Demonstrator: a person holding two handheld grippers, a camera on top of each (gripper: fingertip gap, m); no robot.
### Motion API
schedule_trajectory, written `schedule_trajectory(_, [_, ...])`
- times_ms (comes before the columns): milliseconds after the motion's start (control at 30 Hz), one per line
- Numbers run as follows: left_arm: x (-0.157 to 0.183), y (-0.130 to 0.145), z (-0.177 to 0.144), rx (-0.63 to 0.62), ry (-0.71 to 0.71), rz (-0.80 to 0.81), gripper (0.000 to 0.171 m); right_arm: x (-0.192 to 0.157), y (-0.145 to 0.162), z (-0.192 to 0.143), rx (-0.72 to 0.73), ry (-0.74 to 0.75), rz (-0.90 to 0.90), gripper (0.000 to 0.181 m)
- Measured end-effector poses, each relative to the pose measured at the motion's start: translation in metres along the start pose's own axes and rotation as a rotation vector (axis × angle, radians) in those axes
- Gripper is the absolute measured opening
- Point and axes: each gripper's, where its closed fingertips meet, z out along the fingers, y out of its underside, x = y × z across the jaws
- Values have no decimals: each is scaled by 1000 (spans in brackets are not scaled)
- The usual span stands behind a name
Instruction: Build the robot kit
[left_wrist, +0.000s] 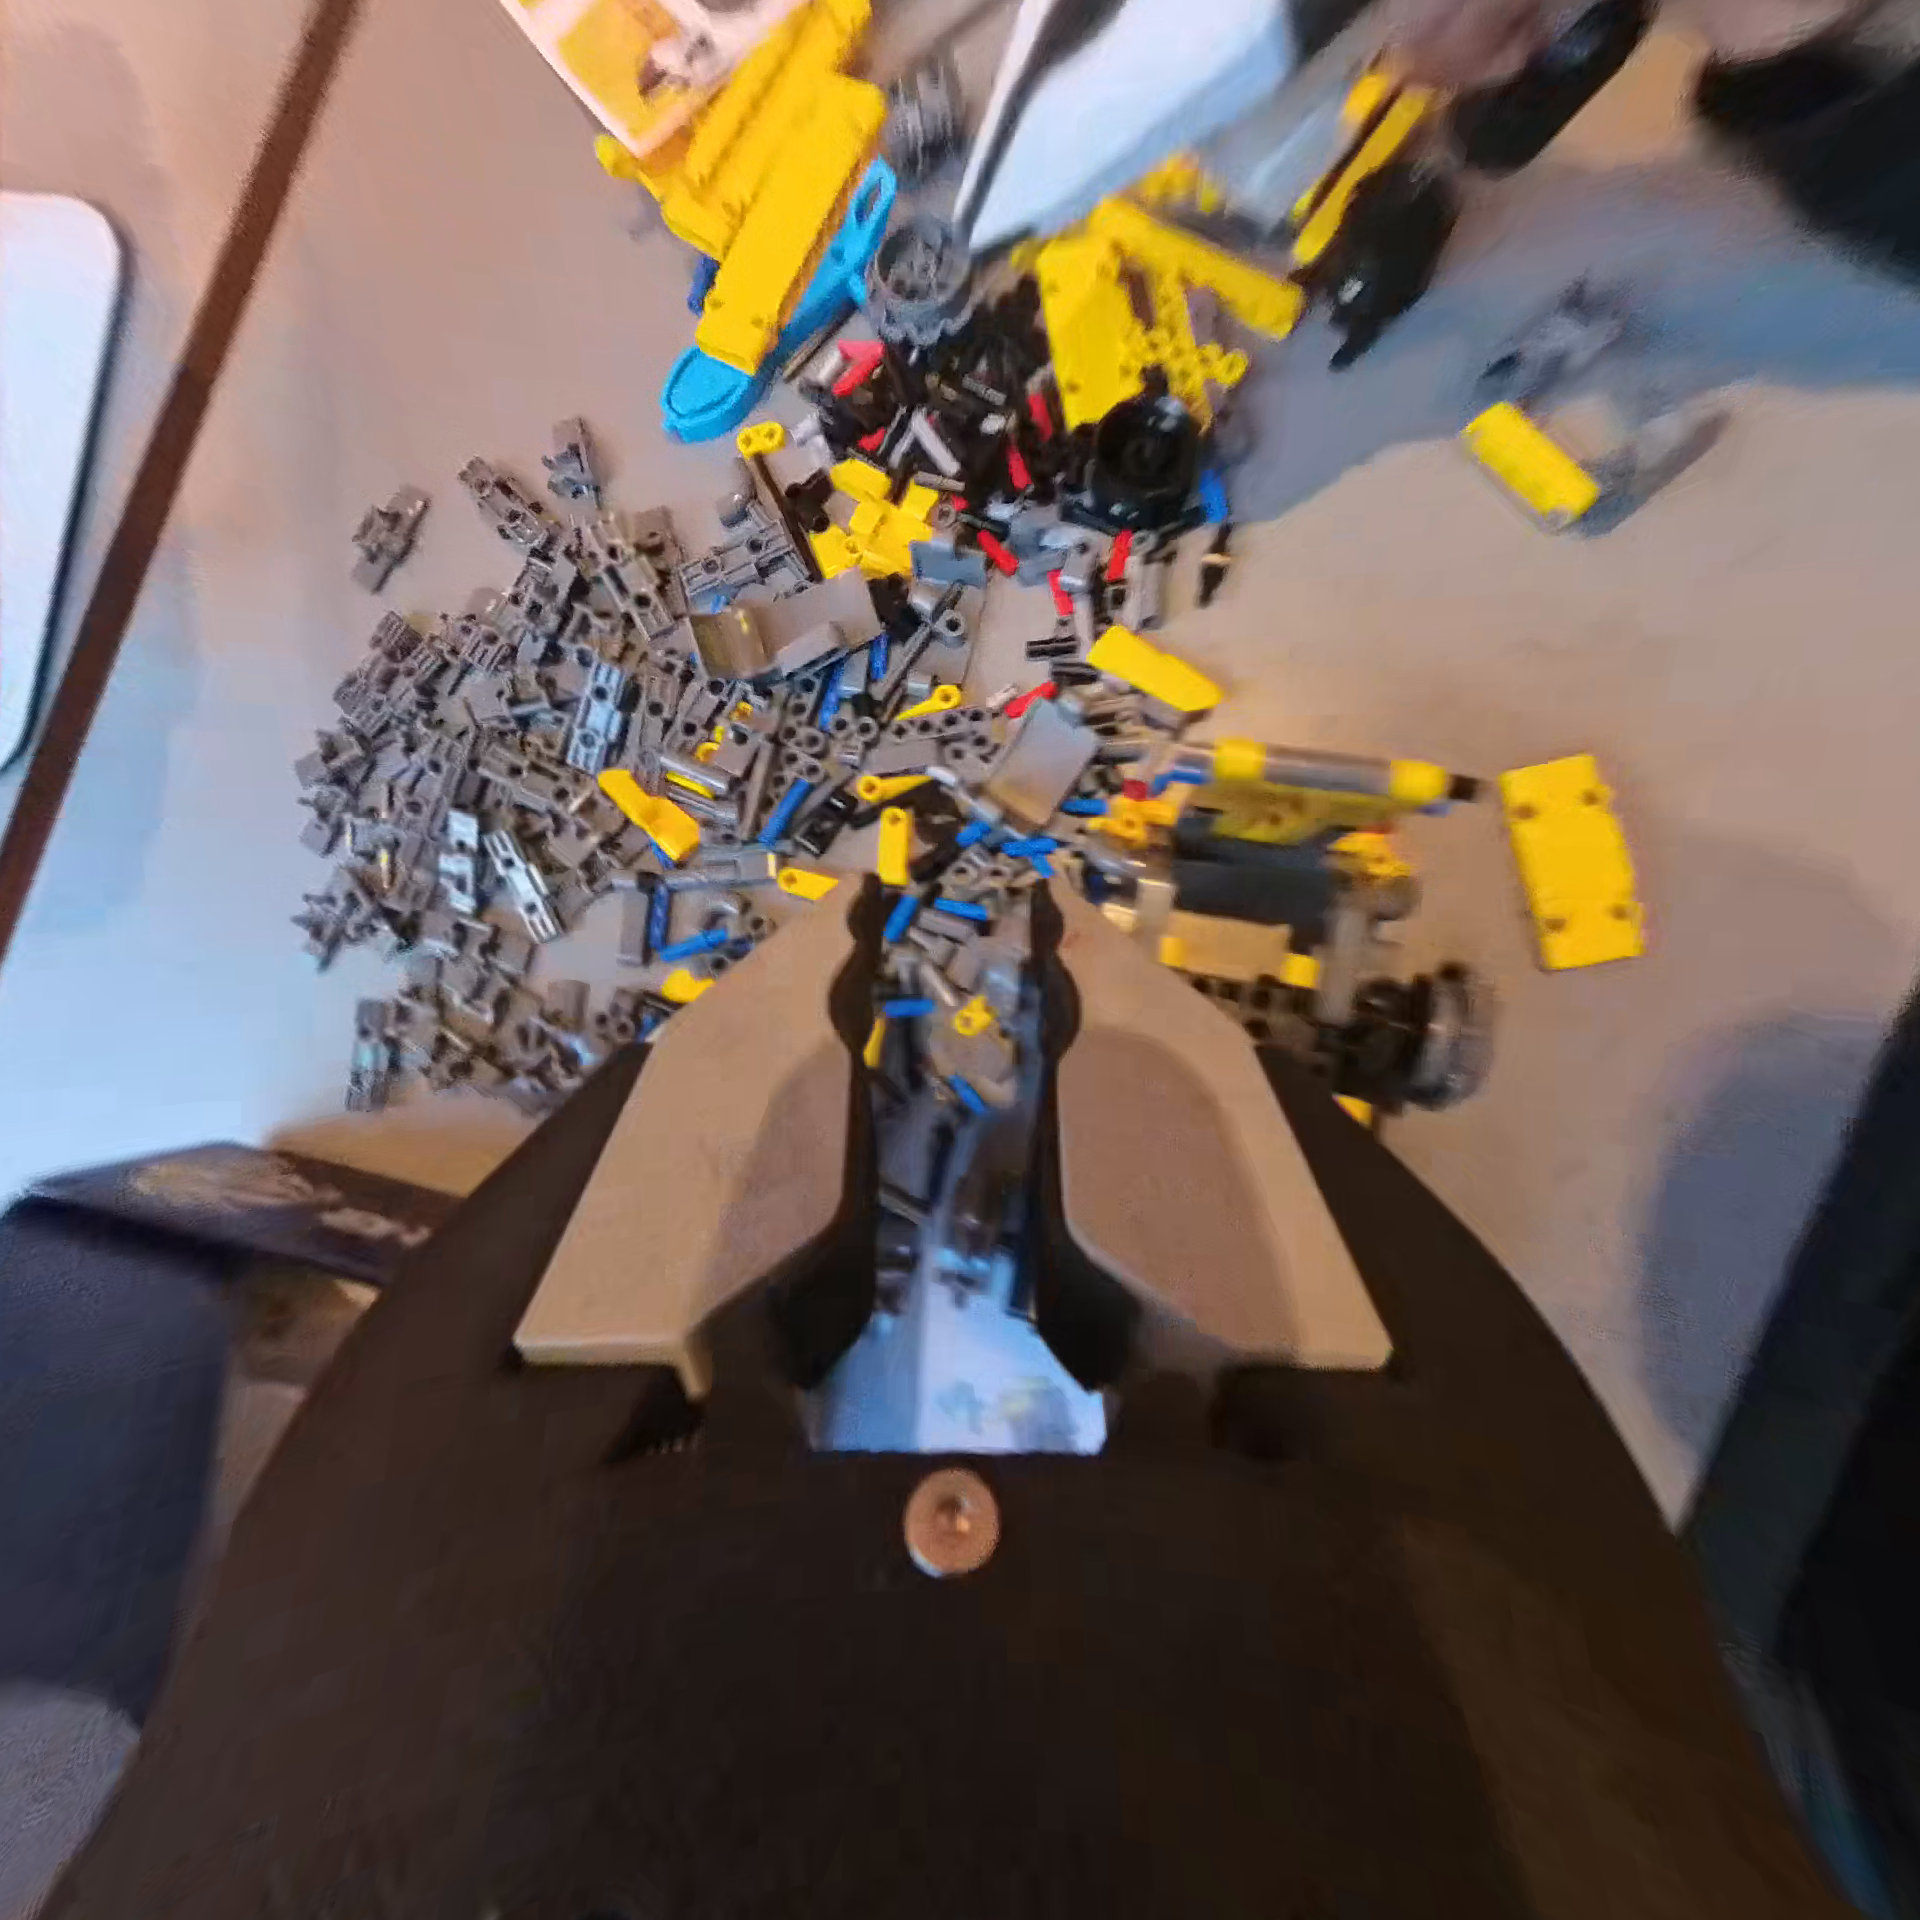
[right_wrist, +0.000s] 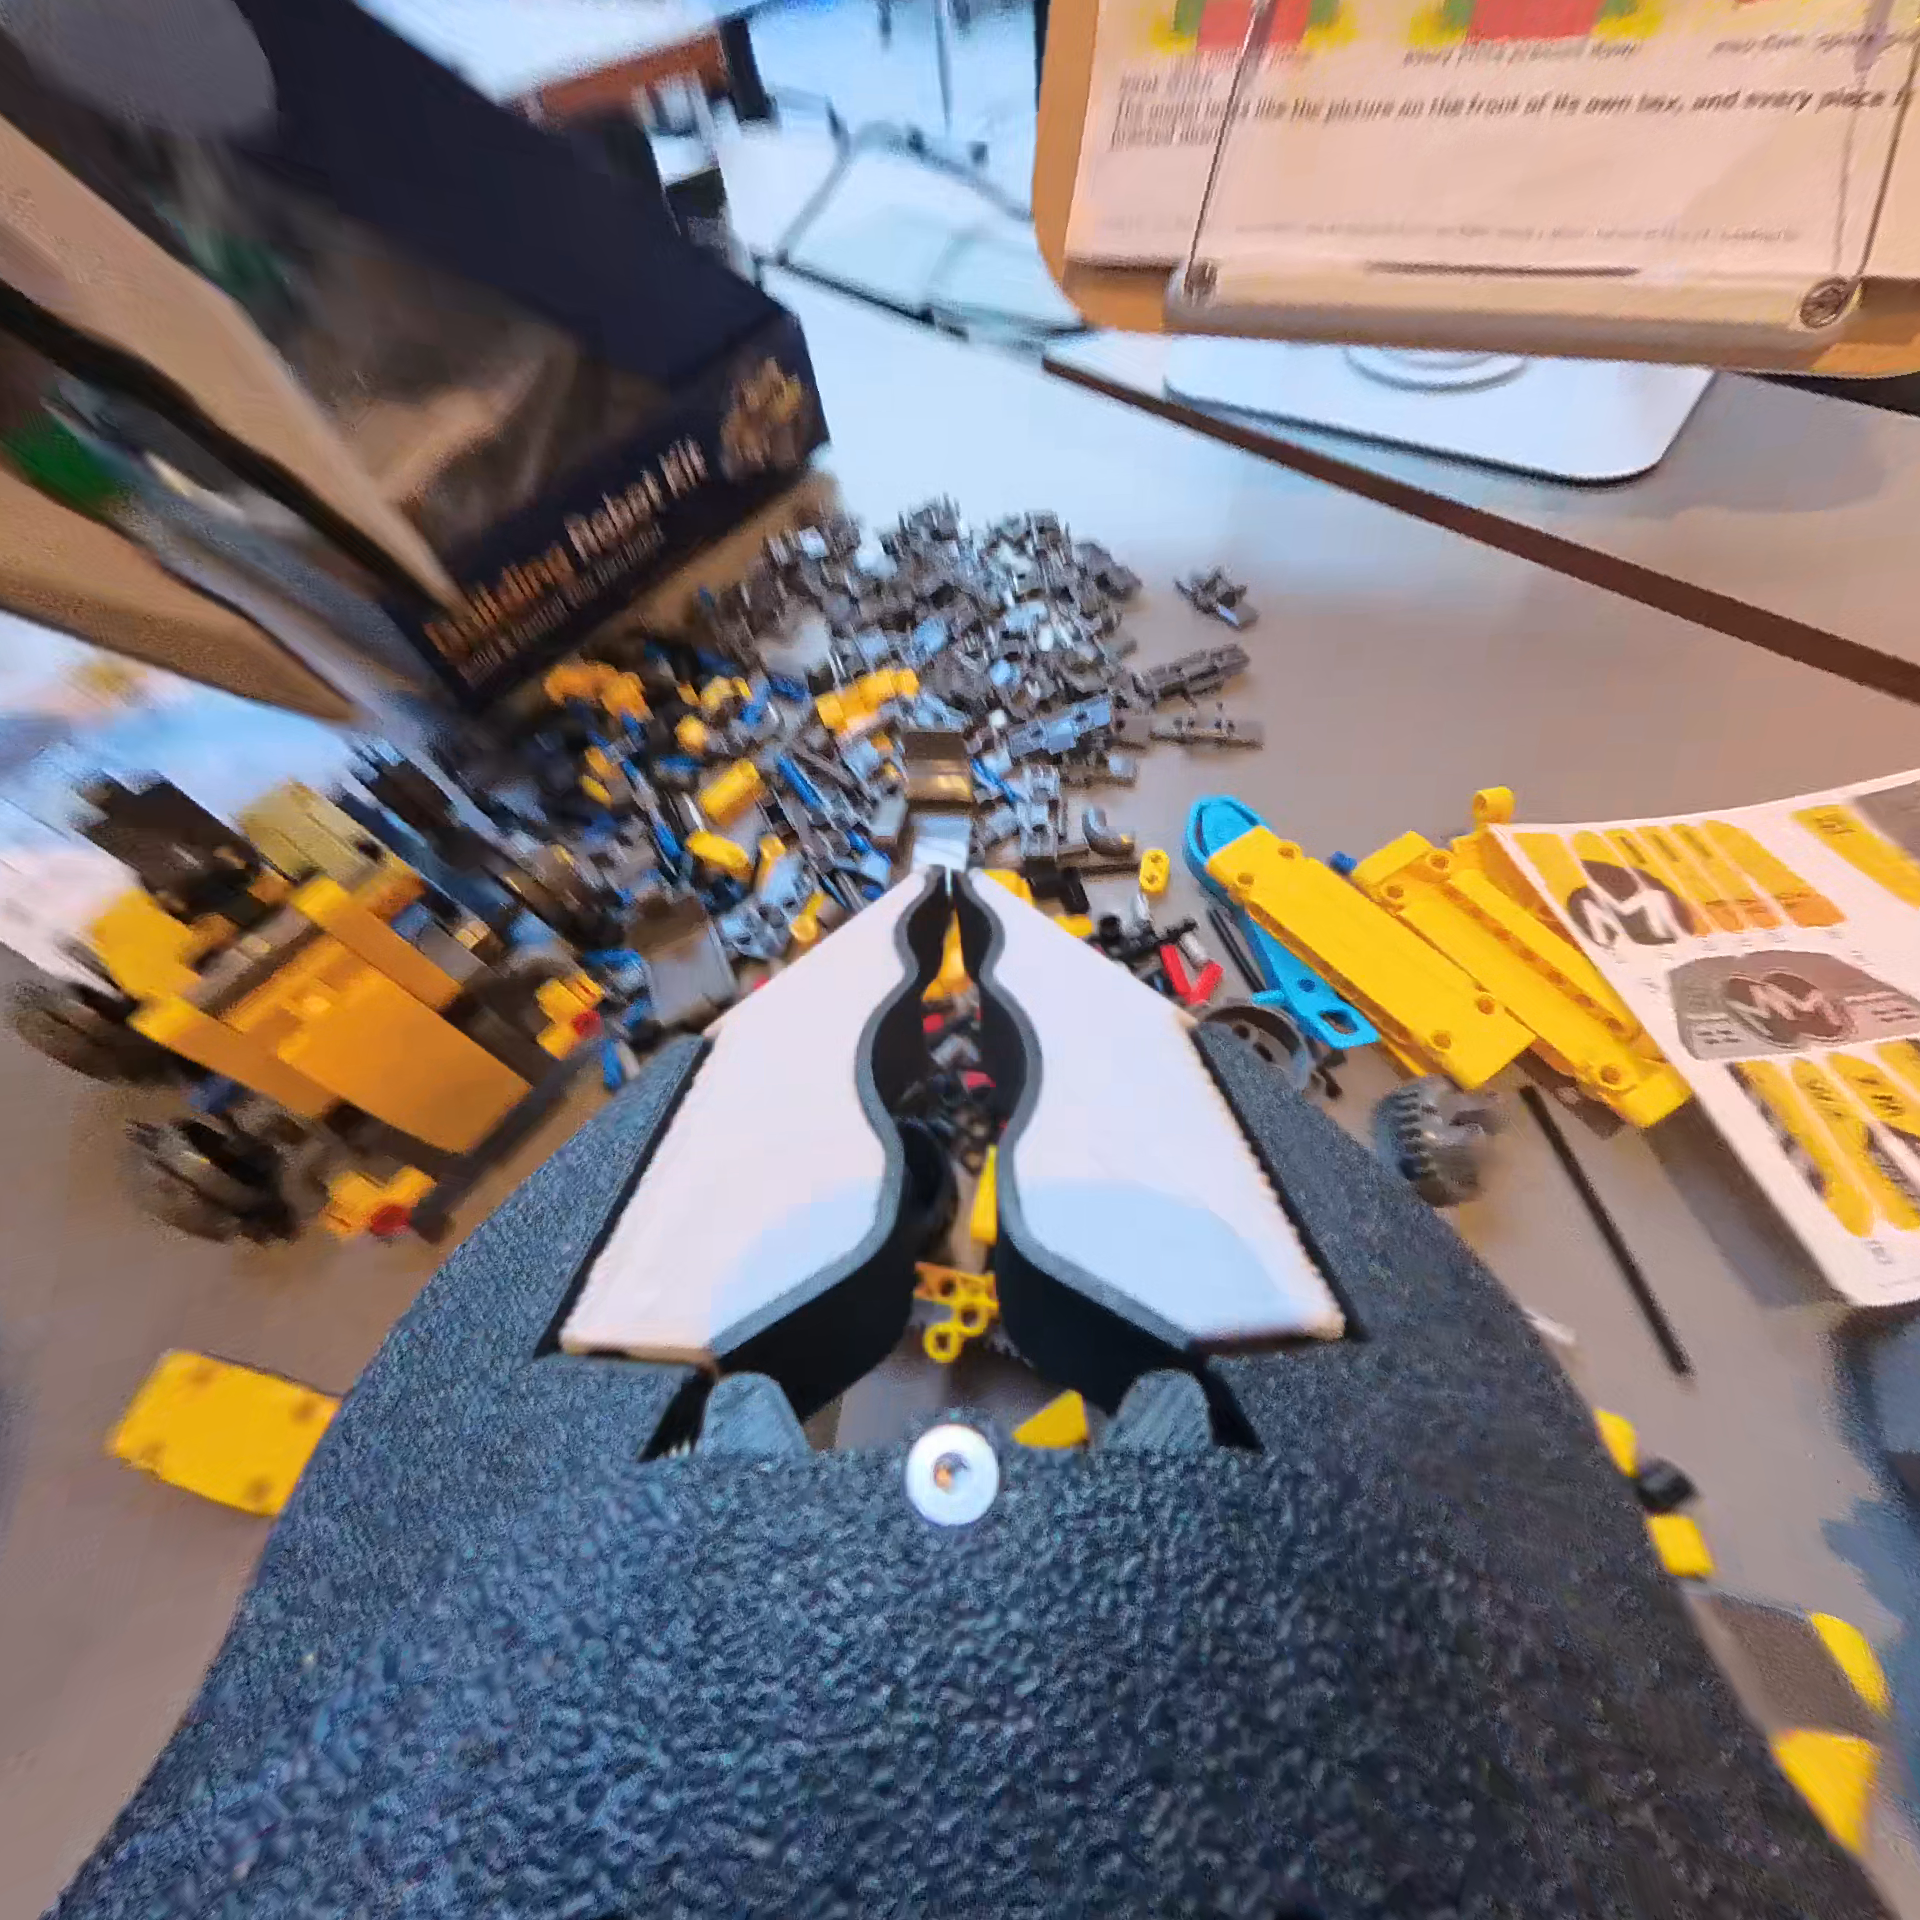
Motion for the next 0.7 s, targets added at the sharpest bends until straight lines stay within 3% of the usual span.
schedule_trajectory(100, [-24,2,38,-173,6,121,12,2,-14,-10,91,-41,94,2])
schedule_trajectory(233, [-46,19,77,-332,6,201,15,15,-19,-21,121,33,67,2])
schedule_trajectory(400, [-55,32,97,-417,10,289,12,10,-18,-16,118,6,87,3])
schedule_trajectory(700, [-55,34,98,-427,67,302,9,4,-16,-12,103,-15,78,4])
